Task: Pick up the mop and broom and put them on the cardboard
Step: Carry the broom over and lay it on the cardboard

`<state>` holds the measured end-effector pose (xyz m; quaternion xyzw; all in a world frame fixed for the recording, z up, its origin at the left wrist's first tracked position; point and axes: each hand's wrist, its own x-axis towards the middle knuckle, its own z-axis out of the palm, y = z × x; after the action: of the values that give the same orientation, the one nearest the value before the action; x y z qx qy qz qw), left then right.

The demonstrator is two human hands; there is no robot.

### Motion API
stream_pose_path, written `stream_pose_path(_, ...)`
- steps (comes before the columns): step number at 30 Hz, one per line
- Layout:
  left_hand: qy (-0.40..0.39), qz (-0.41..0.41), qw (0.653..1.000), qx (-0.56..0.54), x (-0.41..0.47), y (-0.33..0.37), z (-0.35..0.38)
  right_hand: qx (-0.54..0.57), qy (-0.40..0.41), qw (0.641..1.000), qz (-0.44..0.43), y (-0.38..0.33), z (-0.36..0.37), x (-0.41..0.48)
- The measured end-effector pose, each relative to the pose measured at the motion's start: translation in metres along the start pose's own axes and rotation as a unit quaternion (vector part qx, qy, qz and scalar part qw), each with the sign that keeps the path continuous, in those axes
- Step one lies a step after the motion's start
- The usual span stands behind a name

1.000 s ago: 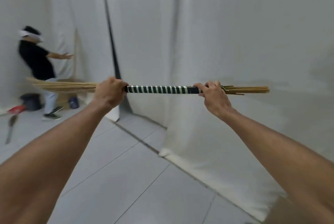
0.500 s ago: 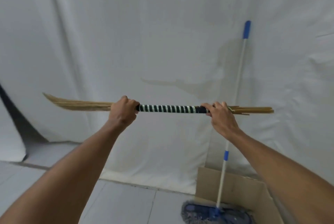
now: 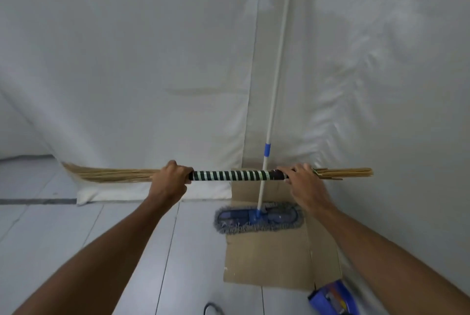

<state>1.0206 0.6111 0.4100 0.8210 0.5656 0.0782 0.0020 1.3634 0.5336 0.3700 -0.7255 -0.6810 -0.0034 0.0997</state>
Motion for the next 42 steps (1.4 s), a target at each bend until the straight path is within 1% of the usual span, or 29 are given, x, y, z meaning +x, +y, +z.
stream_pose_path(4, -0.070, 0.009, 0.997, -0.020, 0.028, -0.003, 0.084, -0.003, -0.070, 0.997, 0.032, 0.027, 0.077, 0.006)
stream_pose_path(6, -0.091, 0.017, 0.995, -0.035, 0.041, -0.004, 0.124, -0.006, -0.098, 0.994, 0.053, 0.036, 0.115, 0.008)
stream_pose_path(10, -0.149, 0.018, 0.986, -0.075, 0.064, -0.005, 0.250, -0.018, -0.157, 0.983, 0.097, 0.066, 0.235, 0.019)
stream_pose_path(11, -0.160, 0.022, 0.983, -0.087, 0.067, -0.006, 0.284, -0.007, -0.164, 0.980, 0.113, 0.073, 0.269, 0.020)
stream_pose_path(13, -0.173, 0.026, 0.981, -0.088, 0.071, -0.009, 0.384, -0.008, -0.184, 0.974, 0.132, 0.093, 0.365, 0.015)
stream_pose_path(15, -0.197, 0.027, 0.977, -0.081, 0.068, -0.011, 0.451, -0.013, -0.219, 0.965, 0.146, 0.104, 0.428, 0.005)
stream_pose_path(16, -0.192, 0.042, 0.978, -0.075, 0.070, -0.011, 0.512, -0.022, -0.225, 0.963, 0.150, 0.118, 0.484, -0.002)
stream_pose_path(17, -0.194, 0.053, 0.977, -0.075, 0.073, -0.009, 0.558, -0.025, -0.223, 0.962, 0.153, 0.131, 0.528, -0.007)
stream_pose_path(20, -0.214, 0.051, 0.973, -0.074, 0.069, -0.007, 0.685, -0.018, -0.253, 0.955, 0.153, 0.161, 0.646, -0.022)
stream_pose_path(21, -0.219, 0.044, 0.972, -0.073, 0.066, -0.005, 0.712, -0.016, -0.257, 0.953, 0.160, 0.167, 0.672, -0.027)
stream_pose_path(23, -0.220, 0.037, 0.972, -0.075, 0.060, -0.001, 0.787, -0.023, -0.240, 0.956, 0.166, 0.183, 0.739, -0.039)
stream_pose_path(25, -0.242, 0.014, 0.967, -0.074, 0.051, -0.002, 0.848, -0.008, -0.242, 0.956, 0.167, 0.193, 0.791, -0.043)
stream_pose_path(28, -0.265, 0.000, 0.963, -0.051, 0.042, -0.006, 0.910, -0.005, -0.252, 0.954, 0.161, 0.202, 0.848, -0.043)
stream_pose_path(32, -0.258, -0.004, 0.964, -0.058, 0.052, -0.007, 0.954, -0.002, -0.254, 0.953, 0.162, 0.212, 0.893, -0.041)
stream_pose_path(36, -0.239, 0.001, 0.970, -0.045, 0.056, -0.006, 0.973, -0.016, -0.217, 0.965, 0.149, 0.216, 0.906, -0.048)
stream_pose_path(39, -0.217, -0.009, 0.976, -0.031, 0.053, -0.006, 0.973, -0.013, -0.216, 0.963, 0.158, 0.214, 0.908, -0.054)
stream_pose_path(42, -0.225, -0.016, 0.974, -0.036, 0.054, -0.006, 0.970, -0.021, -0.224, 0.960, 0.167, 0.209, 0.907, -0.056)
